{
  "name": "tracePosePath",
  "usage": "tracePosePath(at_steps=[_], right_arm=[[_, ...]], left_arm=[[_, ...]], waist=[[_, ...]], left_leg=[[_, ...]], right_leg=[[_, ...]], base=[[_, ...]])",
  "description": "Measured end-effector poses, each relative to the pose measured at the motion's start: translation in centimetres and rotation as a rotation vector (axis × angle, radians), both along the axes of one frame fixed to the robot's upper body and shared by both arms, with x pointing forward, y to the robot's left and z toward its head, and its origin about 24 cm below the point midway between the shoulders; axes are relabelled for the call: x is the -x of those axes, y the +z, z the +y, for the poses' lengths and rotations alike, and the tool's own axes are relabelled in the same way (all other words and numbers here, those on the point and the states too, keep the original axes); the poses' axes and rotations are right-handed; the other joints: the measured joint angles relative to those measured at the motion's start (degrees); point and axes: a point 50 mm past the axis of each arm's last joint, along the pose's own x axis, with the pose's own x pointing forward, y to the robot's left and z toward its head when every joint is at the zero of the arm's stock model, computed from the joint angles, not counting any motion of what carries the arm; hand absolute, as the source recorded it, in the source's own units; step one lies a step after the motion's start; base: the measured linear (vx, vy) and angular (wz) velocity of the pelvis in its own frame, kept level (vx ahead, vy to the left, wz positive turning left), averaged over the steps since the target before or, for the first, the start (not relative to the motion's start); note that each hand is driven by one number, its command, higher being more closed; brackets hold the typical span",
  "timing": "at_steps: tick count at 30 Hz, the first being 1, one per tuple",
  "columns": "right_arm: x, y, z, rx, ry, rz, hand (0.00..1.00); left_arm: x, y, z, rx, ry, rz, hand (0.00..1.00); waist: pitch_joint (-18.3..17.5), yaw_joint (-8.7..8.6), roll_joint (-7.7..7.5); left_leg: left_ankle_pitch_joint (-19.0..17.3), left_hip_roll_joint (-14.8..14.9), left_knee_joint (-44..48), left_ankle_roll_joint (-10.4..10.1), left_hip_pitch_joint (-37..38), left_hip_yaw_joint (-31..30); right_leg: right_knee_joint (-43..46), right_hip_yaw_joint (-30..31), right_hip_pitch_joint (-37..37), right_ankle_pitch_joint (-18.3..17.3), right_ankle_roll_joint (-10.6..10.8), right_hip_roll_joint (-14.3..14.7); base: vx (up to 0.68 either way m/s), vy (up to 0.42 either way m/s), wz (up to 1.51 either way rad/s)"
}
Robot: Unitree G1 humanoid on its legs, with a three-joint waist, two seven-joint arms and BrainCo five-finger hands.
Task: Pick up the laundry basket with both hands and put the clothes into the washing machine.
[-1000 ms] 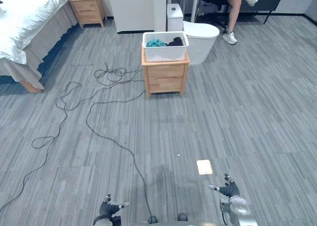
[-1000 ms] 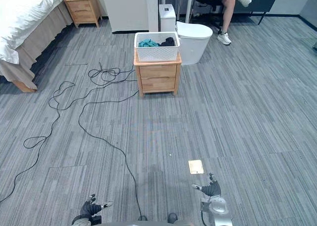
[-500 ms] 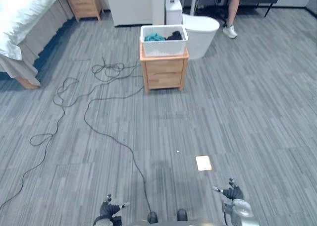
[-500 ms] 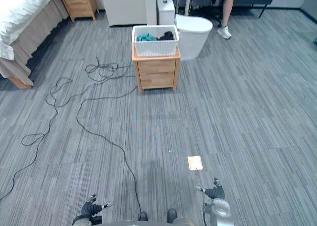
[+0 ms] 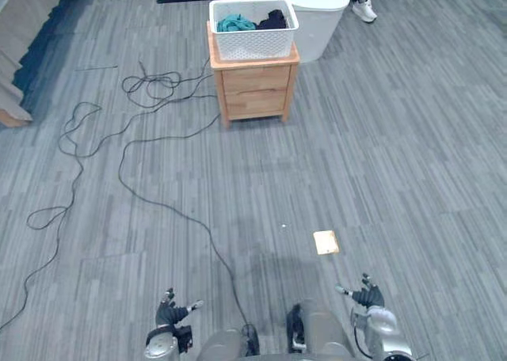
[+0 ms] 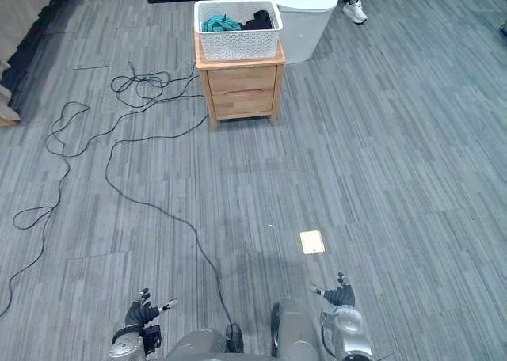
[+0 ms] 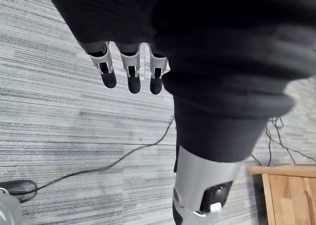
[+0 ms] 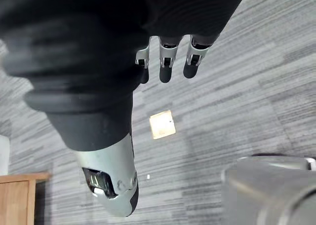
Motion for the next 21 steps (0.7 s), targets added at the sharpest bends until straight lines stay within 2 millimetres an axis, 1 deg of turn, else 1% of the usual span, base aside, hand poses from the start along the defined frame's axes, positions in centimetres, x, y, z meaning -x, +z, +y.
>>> tracePosePath(at_steps=[1,2,3,4,5,6,7,8,9,10,11,12,13,14,15,16,17,18,19,20,21], right_arm=[[-0.1,0.2,-0.2,0.011,0.003,-0.008,0.00],[0.0,0.4,-0.5,0.030,0.011,-0.011,0.00],[0.3,0.3,-0.7,0.040,0.026,-0.003,0.00],[0.6,0.3,-0.7,0.043,0.031,0.002,0.00],[-0.1,0.7,-0.5,0.048,0.048,-0.027,0.00],[-0.8,1.1,0.1,0.042,0.072,-0.050,0.00],[-1.1,1.3,0.3,0.042,0.084,-0.065,0.00],[-1.6,1.8,0.8,0.037,0.112,-0.092,0.00],[-1.9,2.0,1.6,0.020,0.119,-0.119,0.00],[-2.1,2.2,1.9,0.011,0.119,-0.133,0.00],[-2.3,2.4,2.4,-0.001,0.119,-0.152,0.00],[-2.7,2.9,2.8,-0.007,0.122,-0.184,0.00],[-2.8,3.1,2.8,-0.007,0.124,-0.197,0.00],[-3.0,3.3,2.9,-0.008,0.124,-0.211,0.00],[-3.1,3.5,2.9,-0.008,0.124,-0.220,0.00],[-3.0,3.5,2.7,-0.004,0.122,-0.221,0.00],[-2.9,3.5,2.6,0.003,0.119,-0.216,0.00],[-2.9,3.3,2.4,0.009,0.103,-0.204,0.00],[-2.4,2.6,2.2,0.010,0.084,-0.169,0.00],[-2.2,2.4,2.2,0.007,0.083,-0.155,0.00],[-1.8,1.7,2.7,-0.008,0.084,-0.122,0.00]], left_arm=[[-0.5,0.2,0.0,0.000,-0.004,-0.013,0.00],[-0.8,0.3,-0.2,0.000,-0.016,-0.019,0.00],[-0.5,0.1,-0.4,0.005,-0.014,-0.009,0.00],[-0.2,-0.1,-0.4,0.008,-0.015,-0.001,0.00],[0.2,-0.3,-0.7,0.020,-0.012,0.012,0.00],[0.4,-0.5,-0.9,0.027,-0.006,0.020,0.00],[0.5,-0.5,-1.1,0.036,0.002,0.020,0.00],[0.8,-0.7,-1.5,0.055,0.024,0.023,0.00],[0.7,-0.7,-1.6,0.061,0.034,0.015,0.00],[0.6,-0.6,-1.7,0.060,0.031,0.009,0.00],[0.4,-0.4,-1.9,0.058,0.023,0.000,0.00],[0.0,-0.2,-2.4,0.065,0.016,-0.020,0.00],[-0.1,-0.1,-2.5,0.068,0.016,-0.030,0.00],[-0.3,0.1,-2.7,0.071,0.016,-0.041,0.00],[-0.4,0.2,-2.7,0.071,0.015,-0.046,0.00],[-0.5,0.2,-2.8,0.076,0.016,-0.049,0.00],[-0.6,0.3,-2.9,0.074,0.014,-0.053,0.00],[-0.5,0.2,-2.9,0.076,0.016,-0.050,0.00],[-0.3,0.2,-2.8,0.075,0.025,-0.048,0.00],[-0.3,0.1,-2.6,0.071,0.028,-0.047,0.00],[-0.2,0.1,-2.2,0.062,0.035,-0.042,0.00]], waist=[[0.43,-0.28,-0.34],[0.98,-0.36,-0.05],[0.37,-0.78,-1.16],[0.45,-1.18,-0.74],[0.58,-1.15,0.99],[0.84,-1.13,1.47],[1.14,-0.88,1.96],[1.41,-0.16,2.84],[1.79,0.57,2.49],[2.04,0.97,2.08],[2.32,1.85,1.46],[2.13,2.73,0.80],[2.12,3.30,0.81],[2.16,4.05,0.71],[2.18,4.68,0.67],[2.30,5.36,0.48],[2.32,5.55,0.35],[2.18,6.30,0.38],[1.58,7.16,0.68],[1.23,7.60,0.04],[-0.39,8.04,-2.22]], left_leg=[[-0.32,0.03,-0.56,-0.87,1.27,-0.70],[-1.64,-0.01,-0.61,-3.22,3.36,-1.88],[-3.04,0.21,0.45,-5.62,5.79,-3.29],[-3.33,0.83,1.91,-6.23,6.11,-3.61],[-2.27,2.87,8.51,-9.35,4.66,-2.57],[2.42,4.84,20.91,-12.77,0.16,-0.94],[7.10,6.30,28.60,-12.47,-2.74,-0.15],[13.65,10.20,43.74,-11.58,-8.70,0.92],[11.66,13.65,55.85,-8.89,-13.69,3.25],[10.73,14.68,59.86,-7.45,-15.90,4.02],[9.70,15.39,62.61,-5.80,-19.11,5.16],[8.42,15.27,61.23,-3.91,-24.80,7.01],[7.96,15.15,59.43,-3.20,-27.41,7.41],[7.43,14.91,55.71,-2.90,-30.65,7.85],[7.29,14.00,50.01,-2.77,-33.74,7.64],[7.67,12.13,39.14,-3.36,-36.07,7.15],[8.91,10.27,29.01,-5.29,-36.30,5.99],[11.44,8.27,15.36,-7.58,-35.63,4.18],[16.49,8.24,12.38,-6.59,-35.22,2.89],[18.35,8.04,13.10,-5.65,-34.95,2.87],[16.33,6.75,17.74,-2.52,-35.51,4.63]], right_leg=[[-3.16,-0.08,-0.40,2.01,-0.24,0.16],[-6.51,0.16,-1.48,5.43,-1.14,0.31],[-3.64,0.43,-2.27,10.27,-4.67,-0.45],[-0.21,0.10,-2.66,12.22,-6.58,-0.66],[6.01,-0.96,-3.05,6.50,-7.80,0.07],[7.64,-1.10,-1.21,2.87,-8.67,0.77],[7.10,-1.05,0.80,1.56,-9.07,1.48],[4.62,-1.01,5.92,-0.05,-9.97,3.36],[1.89,-0.48,11.94,-1.24,-10.70,4.75],[0.58,-0.21,14.91,-1.60,-11.03,5.00],[-1.38,0.22,19.21,-1.98,-11.55,4.92],[-5.35,0.97,24.85,-2.11,-11.72,4.59],[-7.02,1.27,26.88,-2.32,-11.79,4.59],[-9.41,1.54,29.58,-3.01,-11.05,4.55],[-11.54,1.71,32.20,-4.14,-9.76,4.21],[-13.51,2.02,35.15,-5.96,-8.20,3.58],[-14.37,2.27,37.06,-7.07,-7.31,2.92],[-14.68,3.77,39.13,-8.53,-6.44,2.54],[-14.47,5.73,40.84,-10.63,-4.98,1.75],[-14.31,6.60,41.33,-11.42,-4.51,1.01],[-10.52,8.37,40.51,-12.45,-2.73,-2.19]], base=[[0.61,-0.069,0.83],[0.66,-0.110,0.77],[0.69,-0.131,0.73],[0.71,-0.165,0.48],[0.89,-0.250,0.19],[0.74,-0.214,0.01],[0.95,-0.268,-0.11],[0.78,-0.184,-0.21],[0.91,-0.212,-0.20],[0.55,-0.107,-0.12],[0.63,-0.078,-0.07],[0.62,-0.050,-0.10],[0.62,-0.025,-0.19],[0.48,0.027,-0.19],[0.61,0.069,-0.24],[0.74,0.126,-0.15],[0.75,0.194,-0.29],[0.63,0.212,-0.60],[0.63,0.280,-0.73],[0.63,0.311,-0.90],[0.66,0.311,-0.61]])
